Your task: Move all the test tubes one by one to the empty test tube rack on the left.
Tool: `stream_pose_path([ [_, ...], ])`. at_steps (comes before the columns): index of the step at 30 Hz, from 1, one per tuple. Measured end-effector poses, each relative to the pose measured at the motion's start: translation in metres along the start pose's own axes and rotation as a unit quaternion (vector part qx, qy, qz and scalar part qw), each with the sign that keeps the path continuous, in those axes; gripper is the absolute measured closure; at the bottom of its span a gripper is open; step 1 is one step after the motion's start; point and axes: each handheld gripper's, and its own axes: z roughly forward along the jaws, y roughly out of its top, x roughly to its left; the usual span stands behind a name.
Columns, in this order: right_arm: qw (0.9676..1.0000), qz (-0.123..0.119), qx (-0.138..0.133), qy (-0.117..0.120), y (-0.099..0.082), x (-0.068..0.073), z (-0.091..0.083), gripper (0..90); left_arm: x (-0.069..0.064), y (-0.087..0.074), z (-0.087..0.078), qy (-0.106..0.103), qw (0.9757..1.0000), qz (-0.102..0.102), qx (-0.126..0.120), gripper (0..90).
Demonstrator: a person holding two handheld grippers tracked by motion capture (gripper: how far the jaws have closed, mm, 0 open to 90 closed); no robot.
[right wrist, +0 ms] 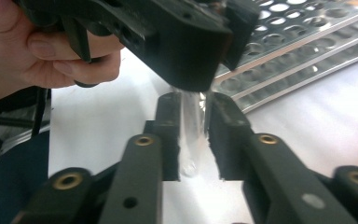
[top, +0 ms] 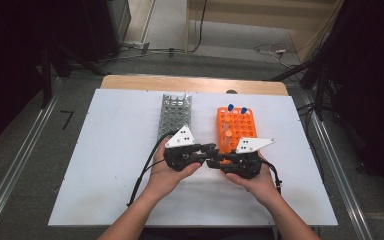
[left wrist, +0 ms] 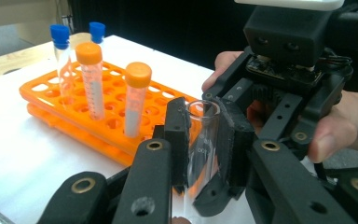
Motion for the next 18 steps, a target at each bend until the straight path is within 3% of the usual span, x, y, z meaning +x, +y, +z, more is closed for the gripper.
stream_pose_path([
  [8,0.9993,0.005,-0.033,-0.019,-0.008,-0.008,-0.020,46.3,0.013,0.005,-0.006,0.019,0.9997,-0.010,-0.009,76.8],
  [14,0.9985,0.003,-0.041,-0.037,-0.020,-0.009,-0.037,36.8,0.026,0.011,-0.010,0.037,0.9991,-0.015,-0.015,76.8],
  [18,0.9973,0.013,-0.052,-0.050,-0.029,-0.012,-0.052,32.7,0.037,0.016,-0.014,0.051,0.9983,-0.022,-0.021,76.8],
])
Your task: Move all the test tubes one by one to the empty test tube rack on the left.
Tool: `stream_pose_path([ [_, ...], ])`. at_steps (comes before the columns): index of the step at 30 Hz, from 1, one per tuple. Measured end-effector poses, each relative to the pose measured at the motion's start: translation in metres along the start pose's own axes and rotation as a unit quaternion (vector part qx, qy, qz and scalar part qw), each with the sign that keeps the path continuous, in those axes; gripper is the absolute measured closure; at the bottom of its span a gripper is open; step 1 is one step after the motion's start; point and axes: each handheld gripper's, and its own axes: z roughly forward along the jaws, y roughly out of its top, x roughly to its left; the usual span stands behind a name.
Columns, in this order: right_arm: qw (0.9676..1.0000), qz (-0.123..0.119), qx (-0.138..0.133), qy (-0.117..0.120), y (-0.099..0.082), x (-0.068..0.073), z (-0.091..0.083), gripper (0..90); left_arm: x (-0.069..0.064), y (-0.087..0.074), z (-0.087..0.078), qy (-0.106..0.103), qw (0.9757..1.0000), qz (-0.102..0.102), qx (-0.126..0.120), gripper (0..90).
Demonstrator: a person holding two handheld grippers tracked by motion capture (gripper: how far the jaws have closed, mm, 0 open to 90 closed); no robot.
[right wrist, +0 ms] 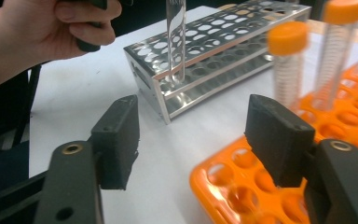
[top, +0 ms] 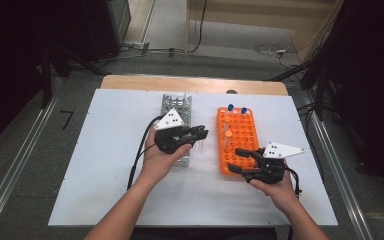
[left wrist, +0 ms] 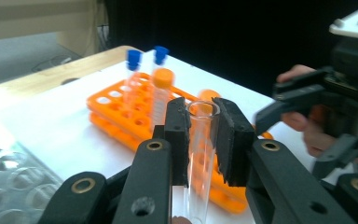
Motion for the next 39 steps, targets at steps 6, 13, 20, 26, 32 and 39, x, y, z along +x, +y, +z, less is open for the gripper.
stream_pose_path([
  [6,0.9997,0.013,0.001,-0.023,-0.011,-0.007,-0.019,27.2,0.021,0.010,-0.003,0.032,0.9994,-0.005,-0.012,76.8],
  [13,0.9985,0.031,-0.004,-0.046,-0.020,-0.018,-0.030,21.7,0.052,0.019,-0.004,0.063,0.9978,-0.020,-0.014,76.8],
  [20,0.9984,0.032,0.001,-0.046,-0.021,-0.024,-0.030,9.2,0.070,0.032,-0.001,0.088,0.9955,-0.021,-0.025,76.8],
  [26,0.9983,0.044,0.002,-0.039,-0.024,-0.030,-0.031,0.0,0.090,0.043,0.007,0.116,0.9921,-0.028,-0.039,76.8],
  [32,0.9975,0.044,0.000,-0.055,-0.026,-0.032,-0.033,0.0,0.104,0.045,0.013,0.130,0.9892,-0.042,-0.054,76.8],
  [39,0.9970,0.048,0.002,-0.060,-0.029,-0.034,-0.034,0.0,0.119,0.043,0.028,0.159,0.9839,-0.056,-0.061,76.8],
])
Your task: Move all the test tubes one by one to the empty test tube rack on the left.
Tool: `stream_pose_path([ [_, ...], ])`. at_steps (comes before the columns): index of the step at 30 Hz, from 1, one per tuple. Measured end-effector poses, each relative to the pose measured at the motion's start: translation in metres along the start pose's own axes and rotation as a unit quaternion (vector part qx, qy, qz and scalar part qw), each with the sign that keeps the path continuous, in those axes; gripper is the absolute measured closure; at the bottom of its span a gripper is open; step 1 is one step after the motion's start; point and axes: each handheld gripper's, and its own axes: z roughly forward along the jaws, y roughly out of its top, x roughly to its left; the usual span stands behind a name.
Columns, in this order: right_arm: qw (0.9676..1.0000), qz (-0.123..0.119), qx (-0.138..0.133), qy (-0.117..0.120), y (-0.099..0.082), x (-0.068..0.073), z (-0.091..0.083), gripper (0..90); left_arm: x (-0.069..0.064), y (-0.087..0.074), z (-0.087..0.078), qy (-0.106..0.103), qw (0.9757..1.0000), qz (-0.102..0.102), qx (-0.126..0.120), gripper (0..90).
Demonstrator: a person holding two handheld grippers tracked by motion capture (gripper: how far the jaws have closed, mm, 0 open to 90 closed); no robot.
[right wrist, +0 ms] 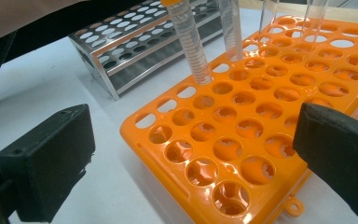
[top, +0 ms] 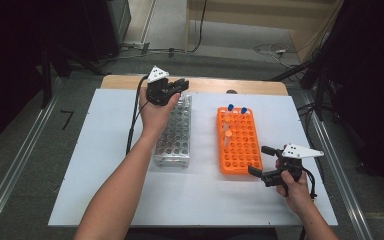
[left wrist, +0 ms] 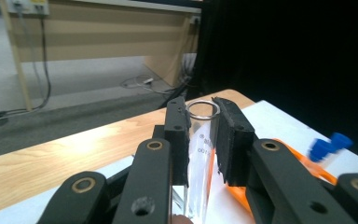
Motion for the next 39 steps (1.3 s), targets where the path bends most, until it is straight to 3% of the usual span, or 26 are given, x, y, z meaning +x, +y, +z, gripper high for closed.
stream_pose_path([
  [12,1.0000,-0.003,0.007,-0.001,-0.002,-0.001,0.002,0.0,0.009,-0.010,0.017,0.032,0.9994,-0.015,-0.005,76.8],
  [17,0.9999,-0.005,0.011,-0.001,-0.002,0.000,0.003,0.0,0.007,-0.012,0.021,0.030,0.9995,-0.010,0.000,76.7],
  [20,0.9999,-0.006,0.013,-0.003,-0.002,0.000,0.004,0.0,0.004,-0.015,0.024,0.036,0.9992,-0.004,0.013,76.7],
  [22,0.9999,-0.004,0.016,-0.005,-0.002,0.000,0.005,0.0,0.000,-0.017,0.027,0.050,0.9980,0.010,0.037,76.6],
  [27,0.9998,-0.004,0.016,-0.007,-0.003,-0.001,0.005,0.0,-0.007,-0.021,0.030,0.055,0.9957,0.034,0.066,76.6],
  [32,0.9998,-0.005,0.016,-0.008,-0.003,-0.002,0.006,0.0,-0.008,-0.023,0.031,0.062,0.9943,0.035,0.080,76.1],
  [39,0.9998,-0.004,0.018,-0.010,-0.004,-0.003,0.006,0.0,-0.008,-0.024,0.030,0.054,0.9933,0.038,0.095,75.0],
])
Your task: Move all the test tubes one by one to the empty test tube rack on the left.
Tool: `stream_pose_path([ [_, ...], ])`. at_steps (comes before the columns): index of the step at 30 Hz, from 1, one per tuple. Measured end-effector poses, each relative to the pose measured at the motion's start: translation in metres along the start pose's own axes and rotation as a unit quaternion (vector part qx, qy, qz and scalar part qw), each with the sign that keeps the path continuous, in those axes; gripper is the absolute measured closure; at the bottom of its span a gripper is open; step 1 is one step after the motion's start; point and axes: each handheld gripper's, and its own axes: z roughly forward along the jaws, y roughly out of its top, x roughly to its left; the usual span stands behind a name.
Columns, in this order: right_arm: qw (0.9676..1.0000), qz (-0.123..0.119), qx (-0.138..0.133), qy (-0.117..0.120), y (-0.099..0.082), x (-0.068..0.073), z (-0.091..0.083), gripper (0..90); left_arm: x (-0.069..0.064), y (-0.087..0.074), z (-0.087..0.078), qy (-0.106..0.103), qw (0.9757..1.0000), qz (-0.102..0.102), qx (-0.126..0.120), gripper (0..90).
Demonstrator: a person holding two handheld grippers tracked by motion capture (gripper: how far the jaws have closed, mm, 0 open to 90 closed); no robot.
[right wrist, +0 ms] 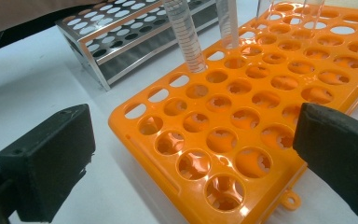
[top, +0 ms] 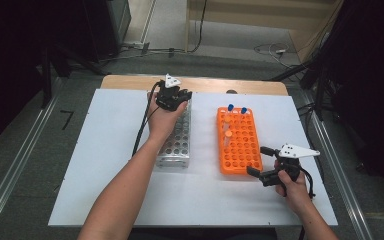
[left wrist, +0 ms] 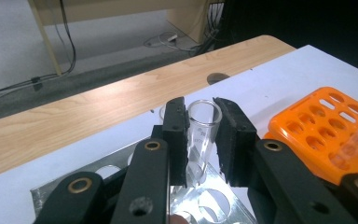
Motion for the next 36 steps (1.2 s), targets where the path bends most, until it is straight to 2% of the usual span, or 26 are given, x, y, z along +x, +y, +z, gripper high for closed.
stream_pose_path([
  [5,1.0000,0.000,0.000,0.000,0.000,0.000,0.001,0.0,0.001,0.000,-0.001,-0.024,0.9996,-0.009,0.005,70.2],
  [12,1.0000,0.000,0.001,0.000,0.000,0.000,0.002,0.0,0.000,0.002,-0.007,-0.048,0.9985,-0.026,-0.007,51.9],
  [13,1.0000,0.000,0.001,0.000,0.000,0.000,0.002,0.0,-0.001,0.002,-0.008,-0.051,0.9983,-0.029,-0.008,51.9],
  [14,1.0000,0.000,0.001,0.001,0.000,0.000,0.002,0.0,-0.001,0.002,-0.009,-0.052,0.9982,-0.030,-0.010,46.7],
  [15,1.0000,0.000,0.001,0.001,0.000,0.000,0.002,0.0,-0.002,0.002,-0.010,-0.054,0.9981,-0.029,-0.011,46.7],
  [16,1.0000,0.001,0.001,0.001,0.000,0.000,0.002,0.0,-0.002,0.002,-0.011,-0.059,0.9978,-0.029,-0.011,40.8],
  [19,1.0000,0.001,0.000,0.002,0.000,0.000,0.002,0.0,-0.005,0.001,-0.015,-0.067,0.9973,-0.027,-0.013,32.1],
  [20,1.0000,0.001,0.000,0.002,0.000,0.000,0.002,0.0,-0.005,0.001,-0.016,-0.070,0.9971,-0.027,-0.013,32.1],
  [21,1.0000,-0.001,0.000,0.001,0.001,0.000,0.002,0.0,-0.006,0.001,-0.018,-0.072,0.9968,-0.030,-0.014,24.4],
  [24,1.0000,0.000,-0.003,0.002,0.002,0.001,0.002,0.0,-0.009,0.000,-0.025,-0.082,0.9960,-0.031,-0.017,14.5],
  [25,1.0000,0.000,-0.003,0.002,0.002,0.001,0.002,0.0,-0.011,-0.001,-0.027,-0.082,0.9960,-0.031,-0.018,14.5],
  [26,1.0000,-0.001,-0.004,0.000,0.004,0.002,0.003,0.0,-0.012,-0.001,-0.030,-0.085,0.9957,-0.032,-0.018,9.2],
  [31,1.0000,0.001,-0.006,-0.005,0.008,0.002,0.004,0.0,-0.016,-0.006,-0.048,-0.099,0.9941,-0.032,-0.030,3.0],
  [36,0.9999,0.000,-0.010,-0.007,0.014,0.003,0.007,0.0,-0.024,-0.011,-0.067,-0.108,0.9936,-0.014,-0.033,0.2],
])
